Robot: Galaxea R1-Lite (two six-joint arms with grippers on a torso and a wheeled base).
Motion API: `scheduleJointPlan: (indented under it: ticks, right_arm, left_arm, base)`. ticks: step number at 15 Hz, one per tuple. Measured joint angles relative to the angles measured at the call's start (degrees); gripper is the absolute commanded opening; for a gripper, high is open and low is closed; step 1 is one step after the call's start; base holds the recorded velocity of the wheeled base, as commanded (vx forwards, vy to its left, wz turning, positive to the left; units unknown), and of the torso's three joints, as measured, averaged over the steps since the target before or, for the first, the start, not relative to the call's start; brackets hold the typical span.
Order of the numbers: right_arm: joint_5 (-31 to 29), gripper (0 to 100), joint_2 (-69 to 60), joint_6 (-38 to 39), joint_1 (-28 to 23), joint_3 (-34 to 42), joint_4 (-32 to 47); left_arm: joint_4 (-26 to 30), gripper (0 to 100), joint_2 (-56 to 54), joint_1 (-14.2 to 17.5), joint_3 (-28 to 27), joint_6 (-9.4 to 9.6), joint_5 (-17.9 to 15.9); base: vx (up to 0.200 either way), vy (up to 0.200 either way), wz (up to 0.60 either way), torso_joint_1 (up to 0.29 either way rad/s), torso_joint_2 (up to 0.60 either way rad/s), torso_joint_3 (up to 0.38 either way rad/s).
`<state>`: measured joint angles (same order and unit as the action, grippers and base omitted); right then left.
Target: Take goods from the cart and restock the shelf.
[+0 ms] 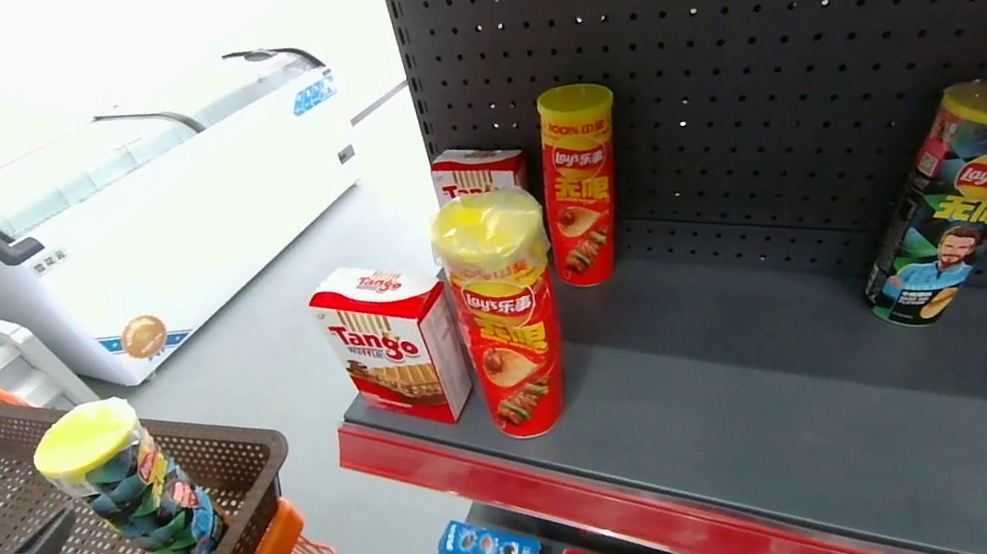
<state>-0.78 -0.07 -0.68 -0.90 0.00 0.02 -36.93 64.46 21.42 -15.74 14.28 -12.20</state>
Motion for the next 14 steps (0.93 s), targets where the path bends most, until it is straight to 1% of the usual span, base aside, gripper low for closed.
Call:
scheduleJointPlan:
  ticks: [2, 3, 4, 5, 6, 7, 10, 14]
  right_arm:
    - [-0.01, 100, 0.00, 0.00, 0.05, 0.00, -0.02]
    - [0.00, 100, 0.00, 0.00, 0.05, 0.00, -0.02]
    - [-0.01, 100, 0.00, 0.00, 0.02, 0.00, -0.02]
    - [0.00, 100, 0.00, 0.02, 0.02, 0.00, -0.02]
    - [0.00, 100, 0.00, 0.00, 0.02, 0.00, -0.02]
    - [0.00, 100, 0.00, 0.02, 0.02, 0.00, -0.02]
    - [0.00, 100, 0.00, 0.00, -0.02, 0.00, -0.02]
    - [-0.01, 100, 0.00, 0.00, 0.05, 0.00, -0.05]
  left_arm:
    - [-8.53, 100, 8.24, 0.35, 2.88, 0.15, 1.21]
    - [-12.25, 100, 12.28, 0.07, 3.54, -0.18, 1.54]
    - [-15.68, 100, 15.49, -0.32, 3.64, -0.95, 1.72]
    - [-18.38, 100, 18.77, -0.91, 3.64, -2.18, 1.80]
    - [-19.19, 100, 21.55, -1.46, 3.45, -2.93, 1.83]
    - [-19.46, 100, 23.38, -1.77, 3.29, -3.22, 1.84]
    - [-22.27, 100, 29.17, -2.63, 2.18, -3.28, 1.83]
    - [-24.62, 100, 36.33, -3.47, -3.08, -3.36, 1.84]
  base:
    - [0.000, 0.000, 0.00, 0.000, 0.00, 0.000]
    - [0.000, 0.000, 0.00, 0.000, 0.00, 0.000]
    - [0.000, 0.000, 0.00, 0.000, 0.00, 0.000]
    - [0.000, 0.000, 0.00, 0.000, 0.00, 0.000]
    - [0.000, 0.000, 0.00, 0.000, 0.00, 0.000]
    - [0.000, 0.000, 0.00, 0.000, 0.00, 0.000]
    - [0.000, 0.000, 0.00, 0.000, 0.00, 0.000]
    - [0.000, 0.000, 0.00, 0.000, 0.00, 0.000]
